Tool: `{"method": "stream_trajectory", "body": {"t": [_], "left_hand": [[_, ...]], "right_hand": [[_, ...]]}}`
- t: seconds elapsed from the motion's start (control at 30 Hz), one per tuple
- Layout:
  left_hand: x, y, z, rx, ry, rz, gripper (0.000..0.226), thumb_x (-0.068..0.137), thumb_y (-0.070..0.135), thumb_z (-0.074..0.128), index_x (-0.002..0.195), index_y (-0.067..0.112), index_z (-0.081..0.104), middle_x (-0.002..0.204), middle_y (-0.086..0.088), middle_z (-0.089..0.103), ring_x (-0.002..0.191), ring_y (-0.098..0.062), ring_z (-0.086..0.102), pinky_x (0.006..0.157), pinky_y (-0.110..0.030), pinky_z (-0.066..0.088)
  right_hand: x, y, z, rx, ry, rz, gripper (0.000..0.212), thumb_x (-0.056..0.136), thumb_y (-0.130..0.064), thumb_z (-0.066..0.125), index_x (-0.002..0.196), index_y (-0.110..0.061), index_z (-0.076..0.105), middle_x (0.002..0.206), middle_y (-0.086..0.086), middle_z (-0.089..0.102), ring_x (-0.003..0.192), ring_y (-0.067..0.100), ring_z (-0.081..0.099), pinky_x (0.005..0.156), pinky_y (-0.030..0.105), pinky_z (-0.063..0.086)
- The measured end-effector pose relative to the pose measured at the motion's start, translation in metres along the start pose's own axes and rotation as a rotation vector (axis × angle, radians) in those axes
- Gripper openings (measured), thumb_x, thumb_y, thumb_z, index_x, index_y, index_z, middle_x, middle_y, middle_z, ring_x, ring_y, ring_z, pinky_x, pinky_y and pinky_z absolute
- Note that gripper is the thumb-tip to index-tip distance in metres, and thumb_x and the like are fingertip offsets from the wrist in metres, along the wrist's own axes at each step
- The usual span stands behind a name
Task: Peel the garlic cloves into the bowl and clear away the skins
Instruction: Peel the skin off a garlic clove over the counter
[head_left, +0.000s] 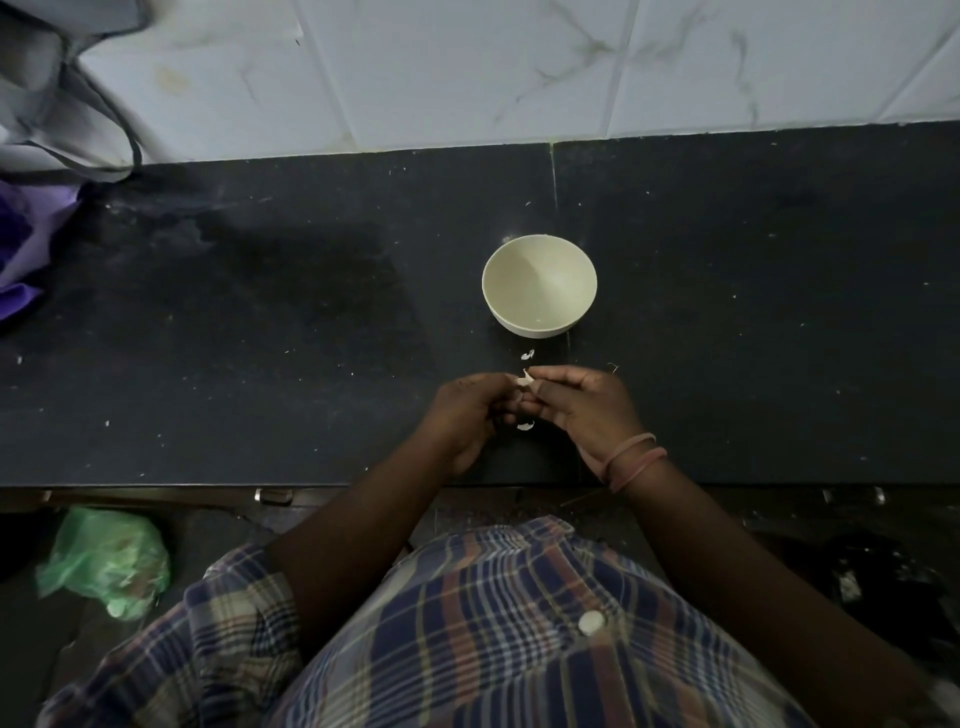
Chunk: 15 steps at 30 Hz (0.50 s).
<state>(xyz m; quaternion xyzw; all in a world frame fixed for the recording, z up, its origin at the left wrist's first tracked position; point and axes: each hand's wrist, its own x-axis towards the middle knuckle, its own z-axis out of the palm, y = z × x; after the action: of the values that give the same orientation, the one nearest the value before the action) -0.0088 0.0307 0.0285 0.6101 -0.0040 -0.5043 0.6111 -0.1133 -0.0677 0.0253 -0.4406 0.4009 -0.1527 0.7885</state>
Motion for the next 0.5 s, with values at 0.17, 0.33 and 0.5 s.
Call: {"method": "stream_trajectory", "body": {"t": [0.17, 0.33, 0.5], "left_hand": [[0.007, 0.0, -0.004, -0.112, 0.078, -0.056, 0.018, 0.097, 0.003, 0.054, 0.085, 0.005, 0.066, 0.067, -0.003, 0.066, 0.056, -0.006, 0.063, 0.054, -0.018, 0.052], [0.012, -0.002, -0.01, -0.067, 0.17, -0.069, 0.007, 0.094, 0.002, 0.062, 0.091, -0.001, 0.067, 0.073, -0.009, 0.067, 0.061, -0.012, 0.064, 0.056, -0.019, 0.056], [0.02, -0.005, -0.011, 0.0, 0.291, -0.034, 0.003, 0.09, -0.003, 0.066, 0.087, -0.004, 0.067, 0.081, -0.019, 0.068, 0.067, -0.021, 0.066, 0.059, -0.023, 0.059]], "right_hand": [[0.001, -0.001, -0.001, -0.073, 0.025, -0.001, 0.01, 0.093, 0.006, 0.058, 0.095, 0.003, 0.067, 0.082, 0.021, 0.068, 0.07, 0.023, 0.068, 0.073, 0.03, 0.062], [0.002, -0.004, -0.008, -0.109, 0.058, -0.023, 0.014, 0.093, 0.005, 0.058, 0.105, 0.01, 0.065, 0.087, 0.022, 0.069, 0.073, 0.023, 0.068, 0.073, 0.03, 0.062], [0.006, -0.005, -0.01, -0.164, 0.111, -0.07, 0.012, 0.093, 0.004, 0.059, 0.101, 0.005, 0.068, 0.084, 0.018, 0.069, 0.072, 0.02, 0.068, 0.073, 0.029, 0.062]]}}
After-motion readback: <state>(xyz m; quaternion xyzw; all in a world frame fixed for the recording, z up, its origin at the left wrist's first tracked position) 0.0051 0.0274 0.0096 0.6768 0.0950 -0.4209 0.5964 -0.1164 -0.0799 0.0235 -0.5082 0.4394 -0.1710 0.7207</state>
